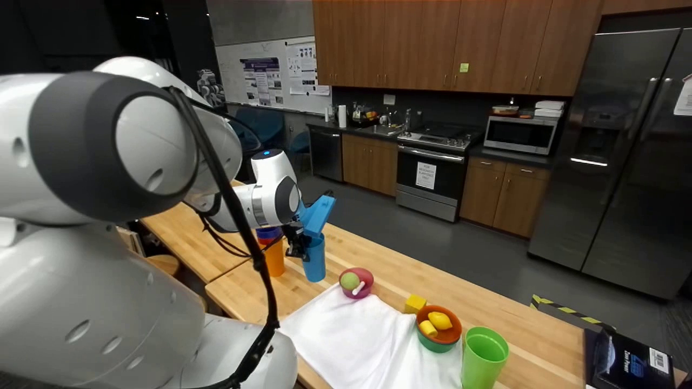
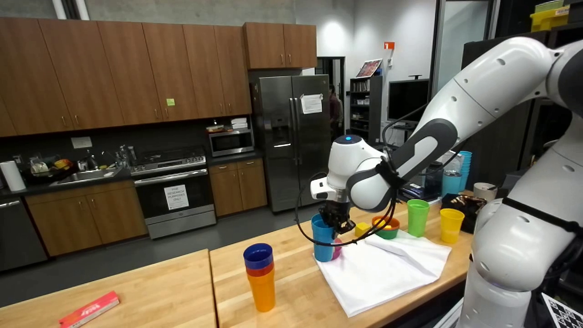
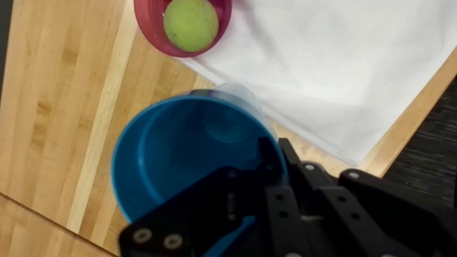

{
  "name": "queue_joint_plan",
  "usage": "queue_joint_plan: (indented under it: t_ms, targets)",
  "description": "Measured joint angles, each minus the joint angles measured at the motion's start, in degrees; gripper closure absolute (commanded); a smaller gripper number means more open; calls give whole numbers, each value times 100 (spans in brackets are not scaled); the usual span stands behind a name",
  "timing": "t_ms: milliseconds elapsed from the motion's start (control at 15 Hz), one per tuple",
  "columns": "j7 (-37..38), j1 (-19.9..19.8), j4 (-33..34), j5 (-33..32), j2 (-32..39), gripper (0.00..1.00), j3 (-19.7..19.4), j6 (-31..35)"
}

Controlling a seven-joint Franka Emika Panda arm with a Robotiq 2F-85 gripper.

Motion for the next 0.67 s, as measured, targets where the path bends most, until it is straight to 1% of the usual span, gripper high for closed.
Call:
queue_joint_plan:
  t_ms: [133,400,533,667]
  targets:
    - [261,2,-23,17,344,98,23,666]
    - [1282,-127,-28,23,1040,98,28,1968]
    - [1989,-405,-26,-214,1342,98,163,2418]
    - [2705,-873,-20,-668,1586,98,411,2693]
